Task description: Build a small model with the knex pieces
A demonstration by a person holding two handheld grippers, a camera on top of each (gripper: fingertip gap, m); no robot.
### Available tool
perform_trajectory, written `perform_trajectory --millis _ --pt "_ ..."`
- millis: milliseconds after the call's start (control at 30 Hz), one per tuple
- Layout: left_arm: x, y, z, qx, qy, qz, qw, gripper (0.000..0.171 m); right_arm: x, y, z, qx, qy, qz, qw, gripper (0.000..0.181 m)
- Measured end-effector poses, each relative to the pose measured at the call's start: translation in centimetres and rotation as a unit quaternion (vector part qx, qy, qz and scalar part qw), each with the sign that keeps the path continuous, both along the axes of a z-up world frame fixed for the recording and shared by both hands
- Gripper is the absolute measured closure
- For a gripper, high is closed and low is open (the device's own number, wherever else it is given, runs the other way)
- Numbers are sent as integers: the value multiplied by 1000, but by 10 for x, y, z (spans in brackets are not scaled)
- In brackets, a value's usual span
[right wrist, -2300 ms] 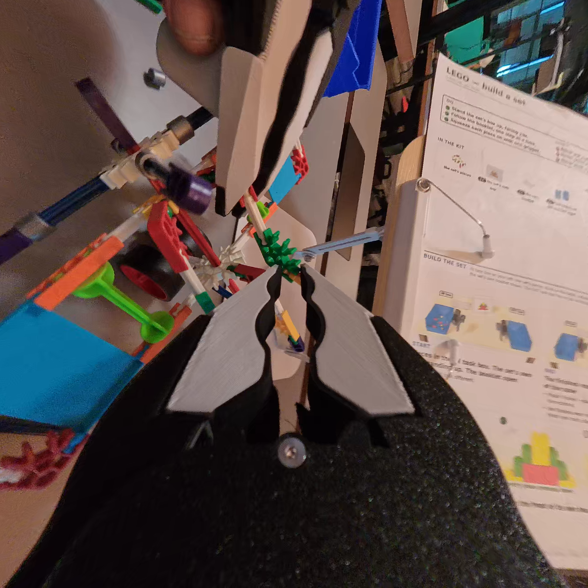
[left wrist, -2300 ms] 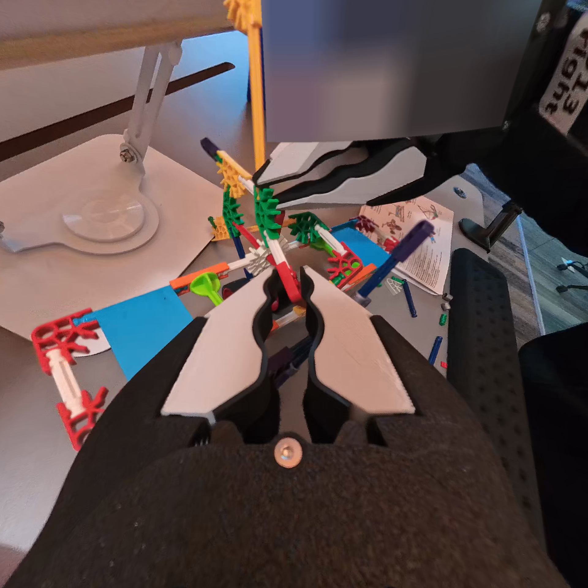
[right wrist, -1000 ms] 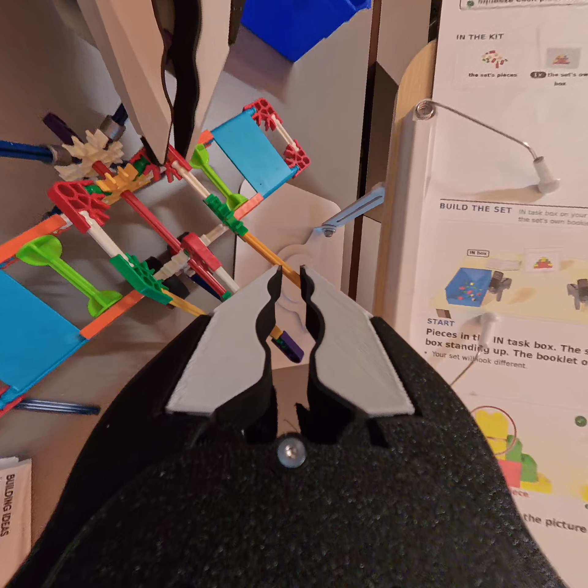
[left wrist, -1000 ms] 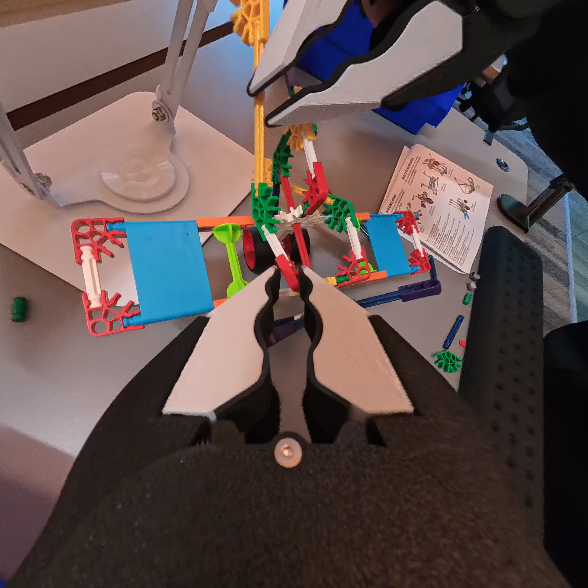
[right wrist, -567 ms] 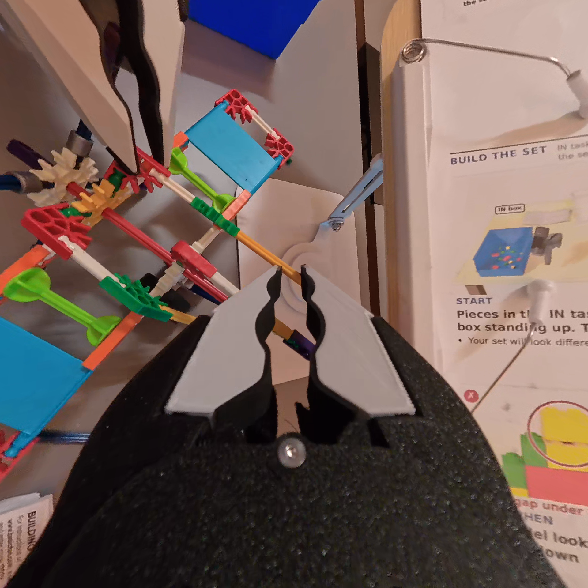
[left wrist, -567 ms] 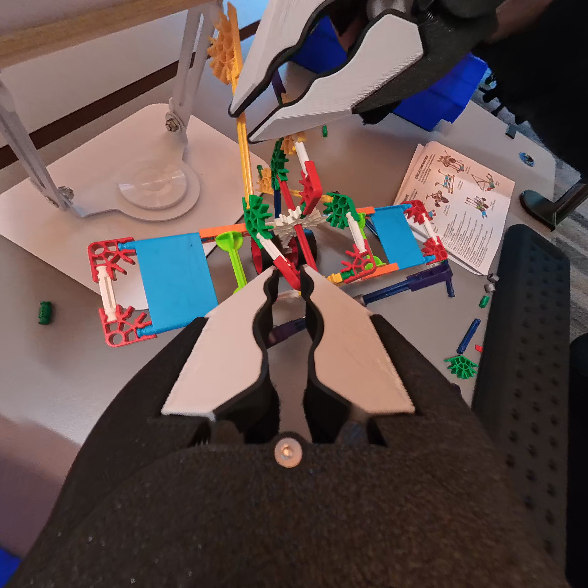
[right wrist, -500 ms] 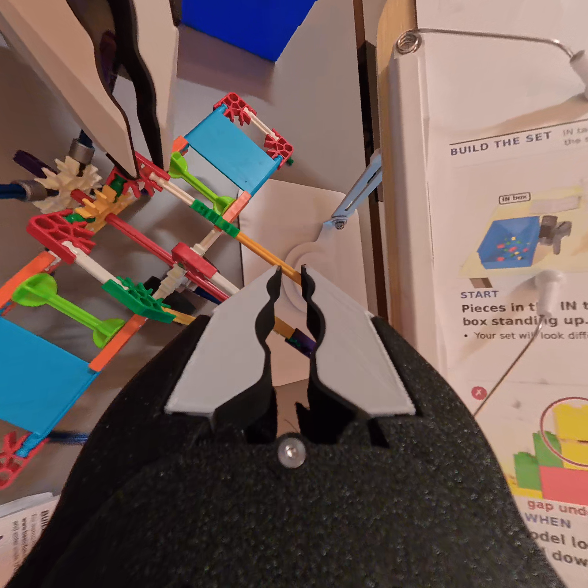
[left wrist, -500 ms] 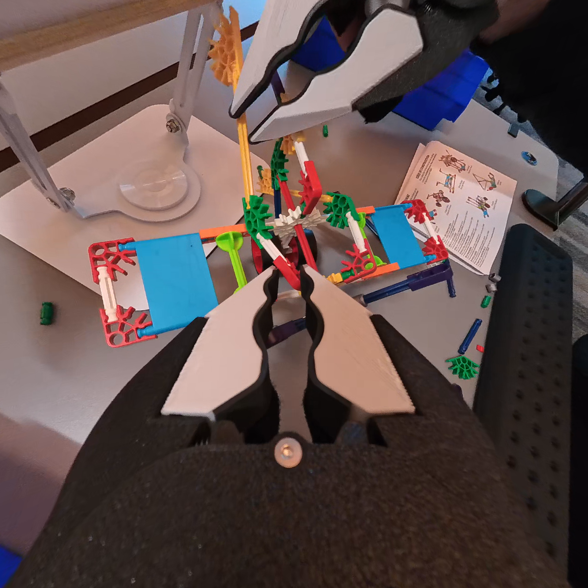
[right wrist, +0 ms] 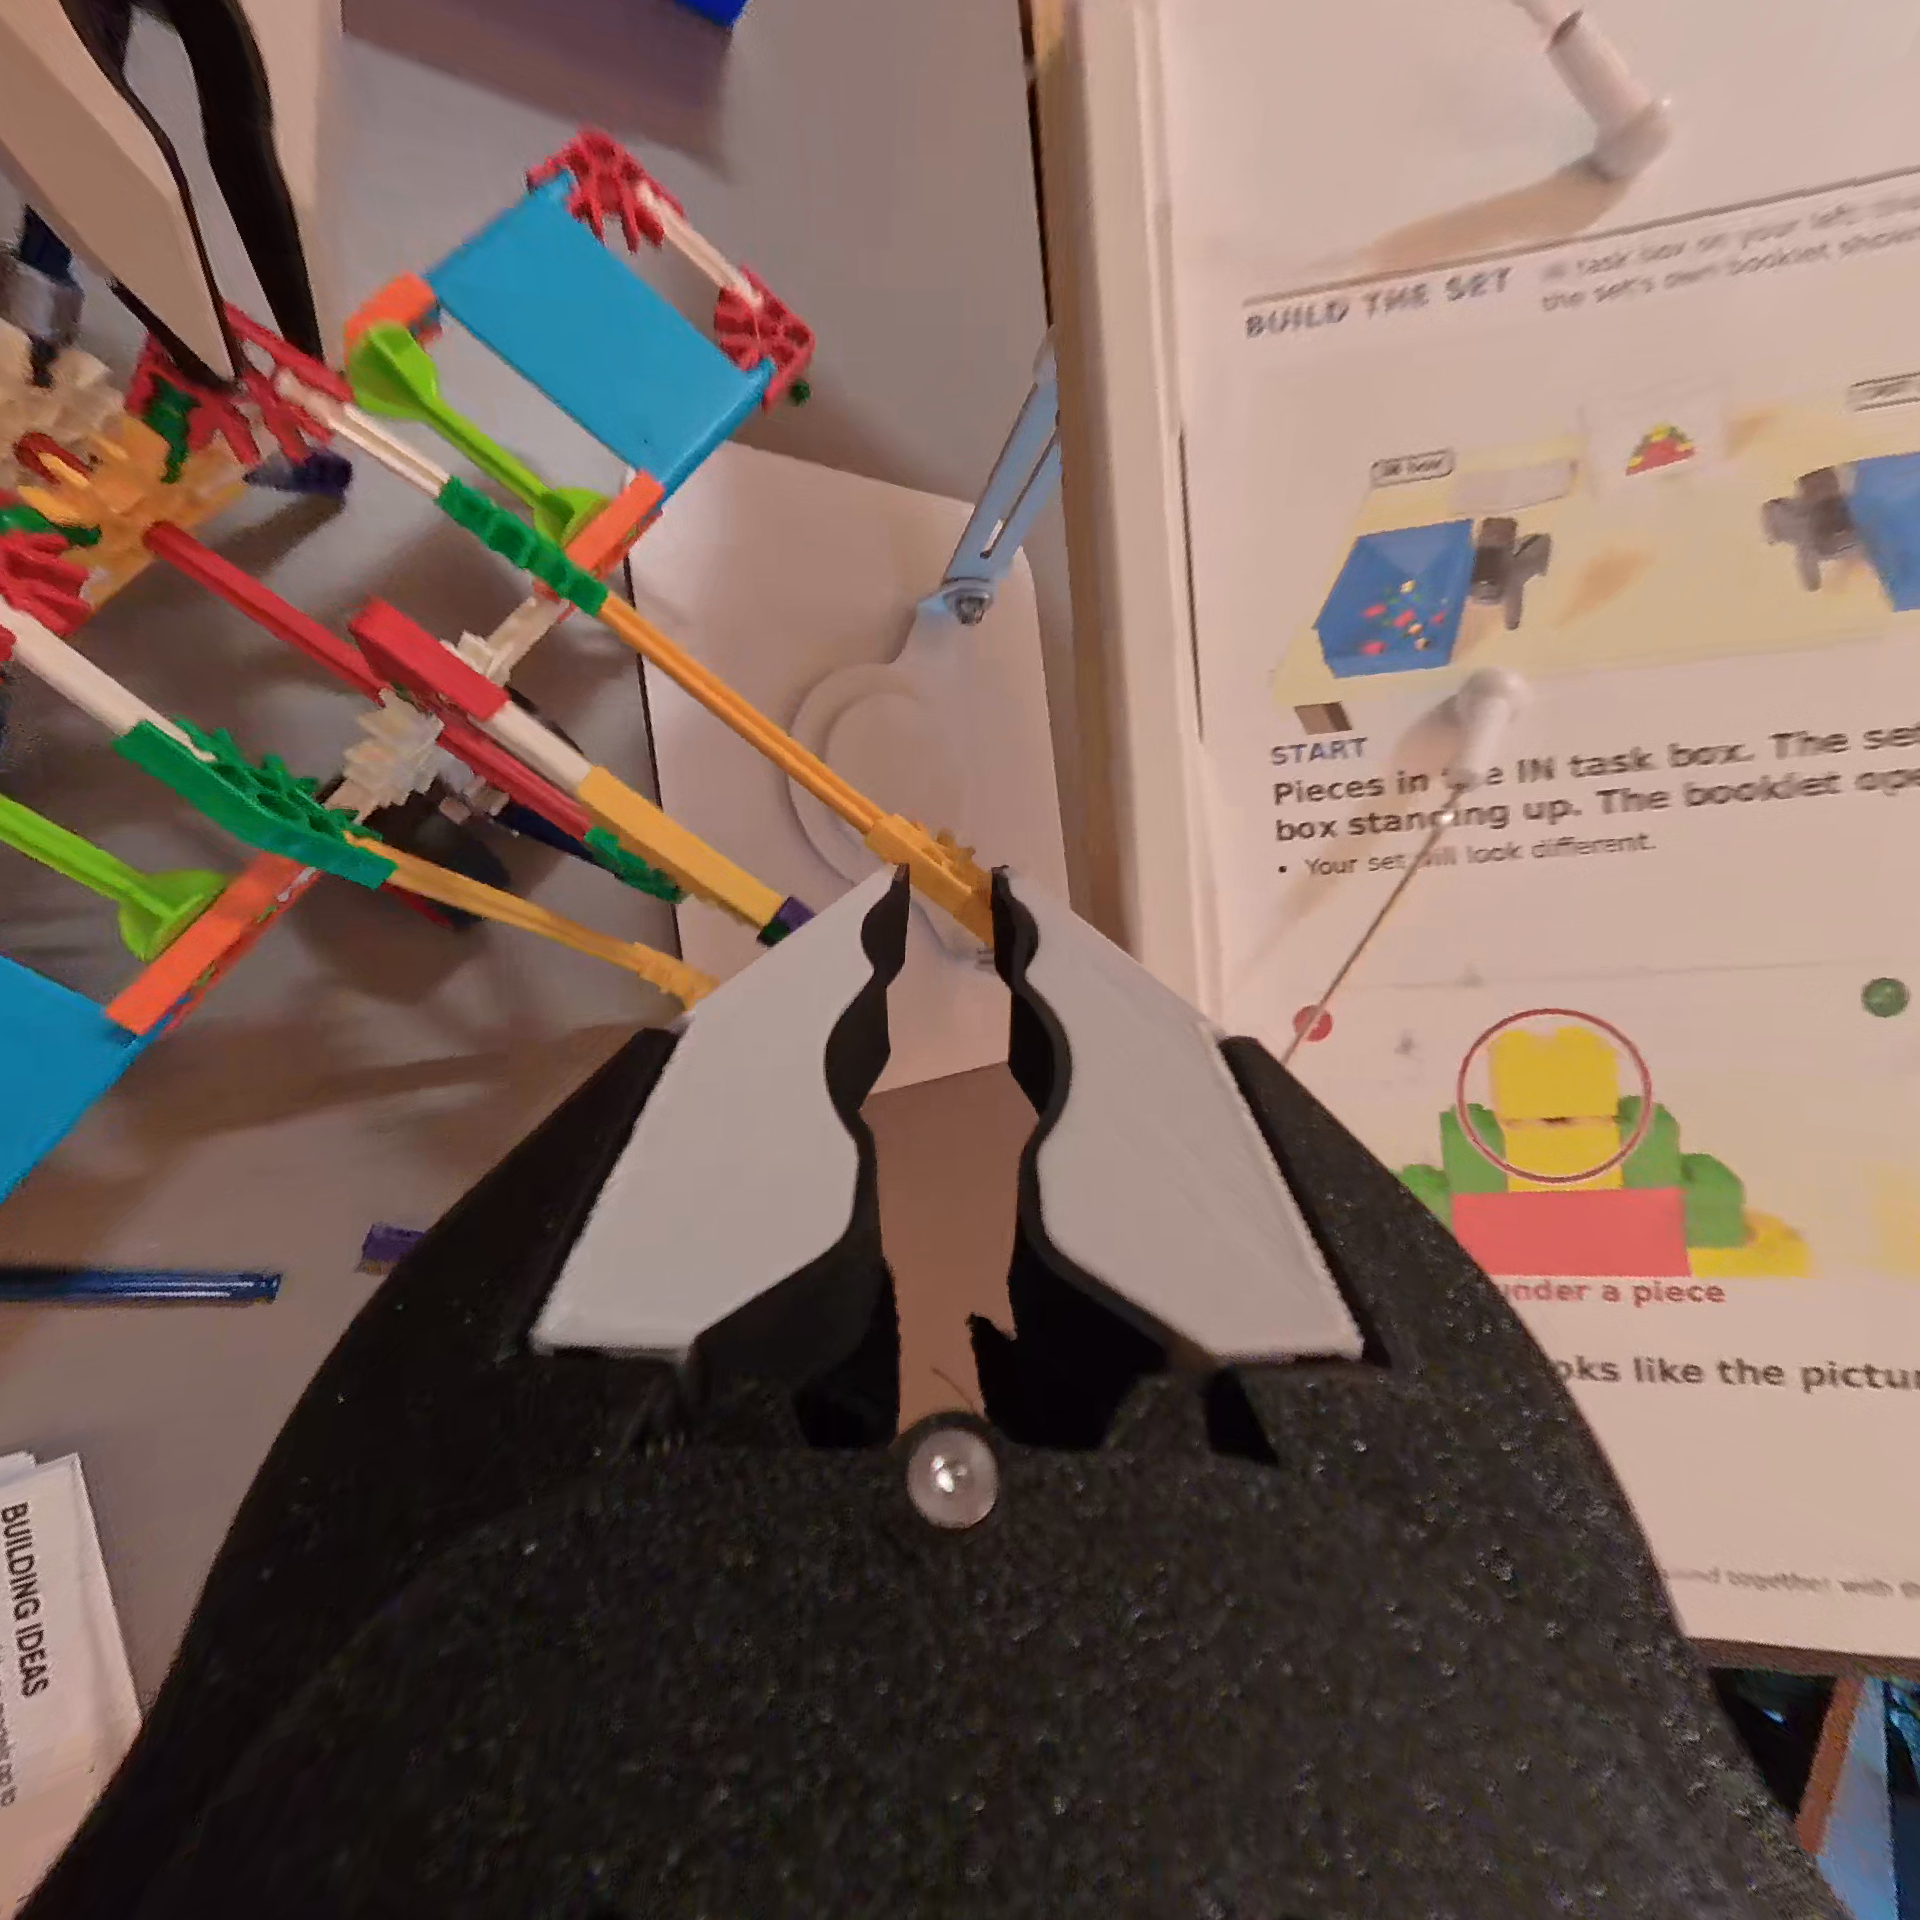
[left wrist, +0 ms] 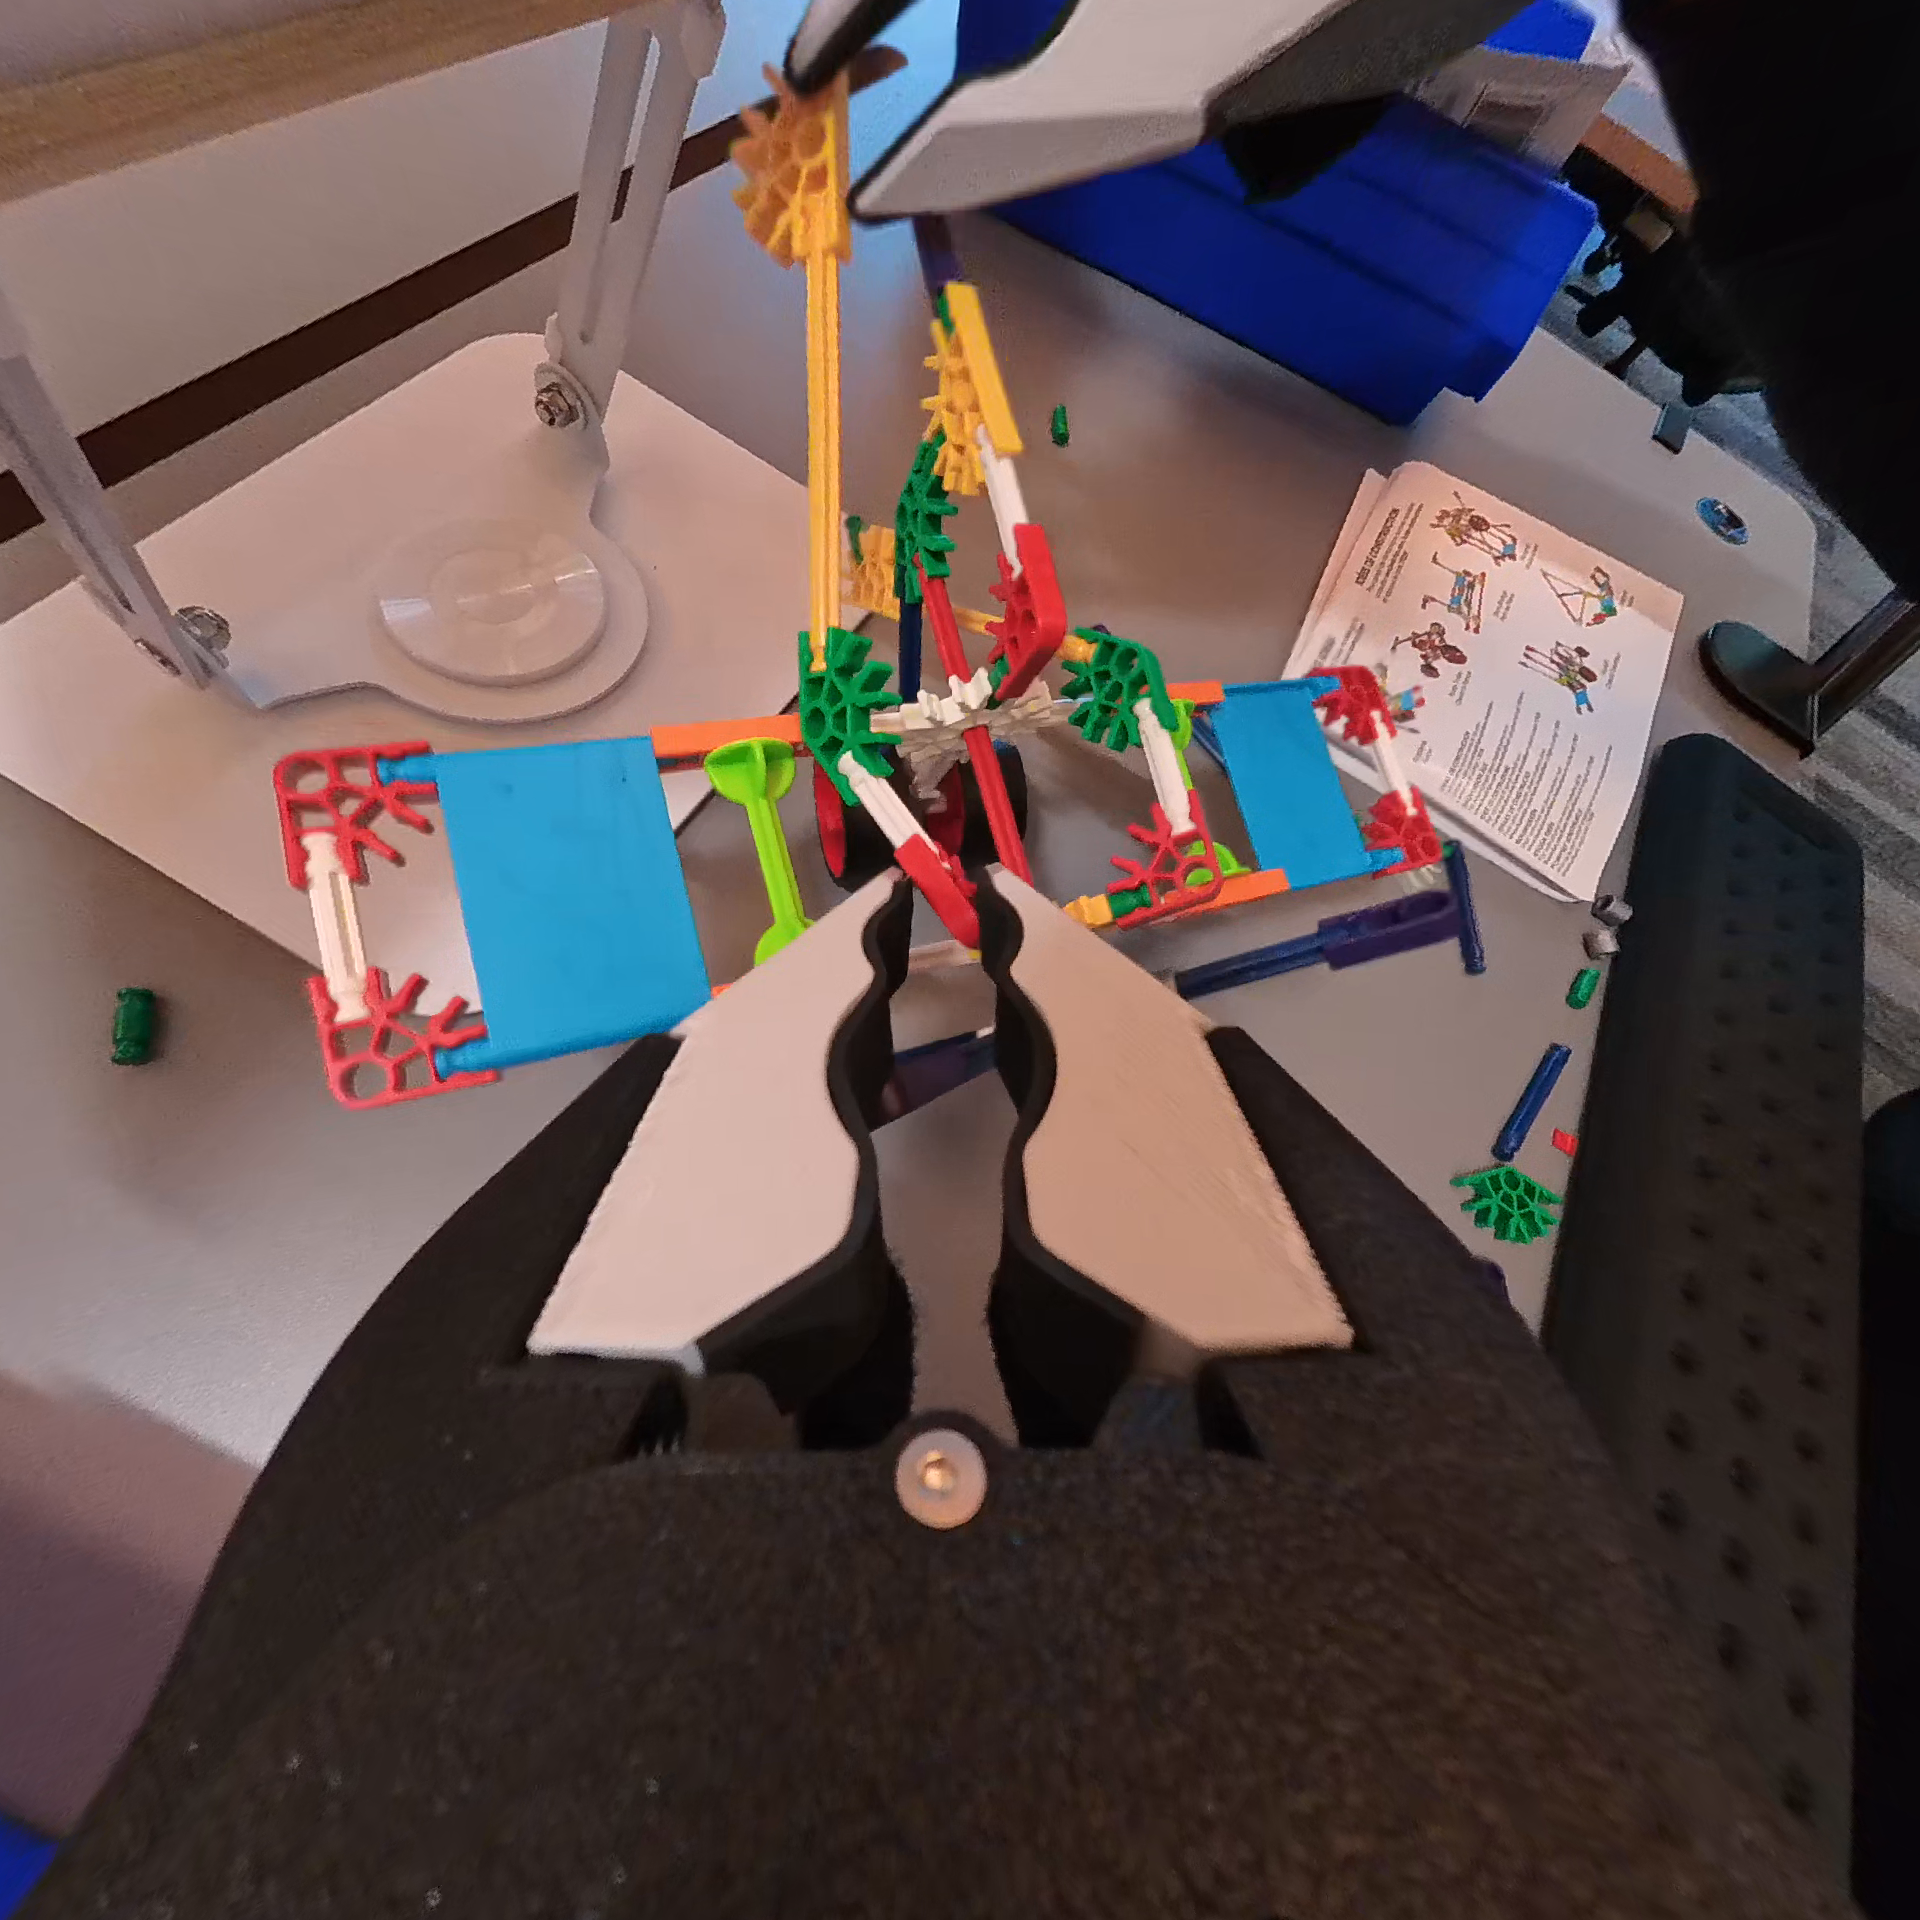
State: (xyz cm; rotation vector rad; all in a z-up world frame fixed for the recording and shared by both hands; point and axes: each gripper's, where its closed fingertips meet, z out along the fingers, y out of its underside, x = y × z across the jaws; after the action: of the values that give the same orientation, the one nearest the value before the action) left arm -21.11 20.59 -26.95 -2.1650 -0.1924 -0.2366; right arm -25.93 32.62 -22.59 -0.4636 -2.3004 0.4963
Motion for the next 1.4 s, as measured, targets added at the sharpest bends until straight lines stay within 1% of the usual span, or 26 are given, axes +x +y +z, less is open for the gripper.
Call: perform_trajectory --millis 100,267,467,600,633,667,767,833,867,933,1000,1067,1100,1200,1267,1333,1400 --pt "0 0 3 5 5 0 1000 159 -3 1 -9 5 -6 -3 1000 168" --pt "1 0 6 10 9 -3 1000 158 -4 2 -14 -17 -21 -6 1000 168" --pt "3 0 13 25 9 -6 1000 157 -2 1 -25 -87 -73 -14 993 169" --pt "4 -10 9 12 -12 -11 1000 152 4 -2 -18 -163 -83 -18 983 168" --pt "5 -12 7 5 -21 -13 1000 148 6 -2 -16 -177 -88 -19 980 168" --pt "7 -14 5 -1 -26 -15 1000 144 9 -2 -15 -187 -97 -20 977 168" --pt "13 -15 -5 -27 -40 -22 999 142 14 0 -8 -201 -94 -21 975 168" --pt "16 -14 -5 -27 -46 -26 998 148 15 1 0 -228 -93 -31 969 168" --pt "16 -15 -6 -32 -42 -28 998 154 15 2 3 -241 -94 -38 965 168" --pt "14 -16 -11 -46 -26 -22 998 156 17 3 5 -267 -104 -48 957 166" --pt "15 -13 -10 -44 -15 -23 999 157 18 1 2 -298 -131 -63 943 160" --pt "13 -11 -9 -54 17 -16 998 157 16 2 -3 -323 -151 -79 931 158" --pt "13 -11 -9 -60 37 -15 997 158 15 2 -4 -340 -162 -85 923 151" --pt "16 -8 -7 -66 74 -21 995 158 14 -1 -1 -411 -186 -84 889 149" --pt "16 -7 -7 -72 91 -23 993 157 13 0 -3 -438 -196 -93 872 147" --pt "15 -6 -8 -77 99 -20 992 157 14 -2 -4 -470 -210 -95 852 148" --pt "16 -5 -7 -74 99 -21 992 157 10 0 -8 -475 -209 -106 848 159"
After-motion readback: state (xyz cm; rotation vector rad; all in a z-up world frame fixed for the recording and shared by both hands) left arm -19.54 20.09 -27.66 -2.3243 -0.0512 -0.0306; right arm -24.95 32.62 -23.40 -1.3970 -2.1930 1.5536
